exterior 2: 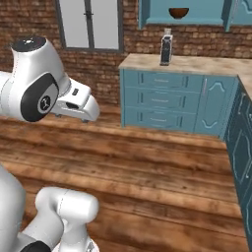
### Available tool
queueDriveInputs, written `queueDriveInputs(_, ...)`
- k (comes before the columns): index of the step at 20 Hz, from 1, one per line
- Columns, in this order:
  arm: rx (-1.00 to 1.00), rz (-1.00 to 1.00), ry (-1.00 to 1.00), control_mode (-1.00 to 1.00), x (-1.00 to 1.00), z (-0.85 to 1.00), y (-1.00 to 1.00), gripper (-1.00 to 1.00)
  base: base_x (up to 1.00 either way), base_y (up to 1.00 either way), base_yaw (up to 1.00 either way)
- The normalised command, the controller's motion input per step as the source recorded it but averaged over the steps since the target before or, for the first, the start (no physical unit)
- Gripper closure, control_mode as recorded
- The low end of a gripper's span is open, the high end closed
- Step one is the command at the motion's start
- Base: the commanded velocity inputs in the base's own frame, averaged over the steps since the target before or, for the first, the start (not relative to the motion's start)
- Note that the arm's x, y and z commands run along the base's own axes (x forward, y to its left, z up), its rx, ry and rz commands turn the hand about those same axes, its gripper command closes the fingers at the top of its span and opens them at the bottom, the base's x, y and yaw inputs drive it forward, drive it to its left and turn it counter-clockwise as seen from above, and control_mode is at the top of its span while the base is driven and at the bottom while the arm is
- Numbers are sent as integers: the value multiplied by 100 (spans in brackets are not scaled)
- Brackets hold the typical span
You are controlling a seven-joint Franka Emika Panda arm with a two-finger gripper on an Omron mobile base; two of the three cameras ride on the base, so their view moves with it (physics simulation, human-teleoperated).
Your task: Pick up the bowls from the cabinet and place each bowl in front of a stool on the dining counter.
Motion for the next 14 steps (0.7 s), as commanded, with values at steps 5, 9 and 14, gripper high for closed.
queueDriveInputs(5,0,0,0,100,0,0,0,-100,100,-21,-4)
queueDriveInputs(9,0,0,0,100,0,0,0,-100,100,-21,-4)
queueDriveInputs(14,0,0,0,100,0,0,0,-100,100,-20,-4)
